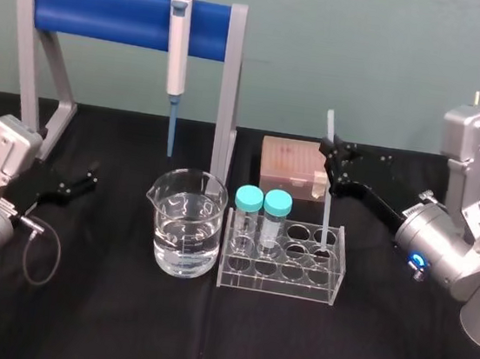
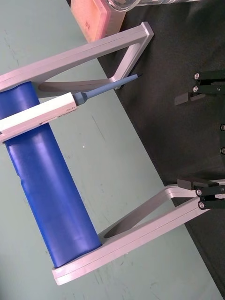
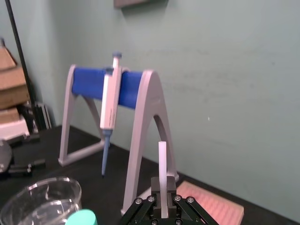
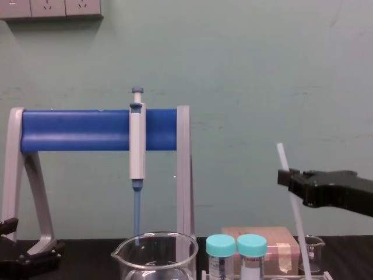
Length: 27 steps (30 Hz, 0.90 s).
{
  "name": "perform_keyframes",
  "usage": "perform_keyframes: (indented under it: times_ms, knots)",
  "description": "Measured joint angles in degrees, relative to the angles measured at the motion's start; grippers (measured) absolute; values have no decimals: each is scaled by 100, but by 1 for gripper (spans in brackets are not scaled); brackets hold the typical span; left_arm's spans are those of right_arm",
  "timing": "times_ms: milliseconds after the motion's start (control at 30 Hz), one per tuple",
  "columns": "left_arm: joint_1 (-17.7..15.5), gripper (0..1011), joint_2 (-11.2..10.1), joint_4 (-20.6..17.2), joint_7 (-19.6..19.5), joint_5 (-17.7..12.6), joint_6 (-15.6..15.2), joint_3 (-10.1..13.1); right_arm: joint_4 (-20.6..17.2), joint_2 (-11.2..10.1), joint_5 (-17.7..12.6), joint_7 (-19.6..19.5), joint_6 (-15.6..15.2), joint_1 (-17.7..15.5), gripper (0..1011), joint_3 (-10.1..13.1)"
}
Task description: Pick up the stirring rod with one hand, then place it down.
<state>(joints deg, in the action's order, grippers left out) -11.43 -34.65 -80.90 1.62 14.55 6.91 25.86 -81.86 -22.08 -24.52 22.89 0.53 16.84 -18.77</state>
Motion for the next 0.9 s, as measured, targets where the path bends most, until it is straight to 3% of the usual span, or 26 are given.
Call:
perform_keyframes:
  times_ms: [300, 467, 900]
  knots:
    - [0, 1000, 0, 0, 0, 0, 0, 0, -218, 54, -235, 150, 366, -125, 71, 234]
    - [0, 1000, 0, 0, 0, 0, 0, 0, -582, 15, -322, 200, 666, -185, 70, 424]
    - [0, 1000, 0, 0, 0, 0, 0, 0, -989, -62, -203, 176, 967, -242, 70, 624]
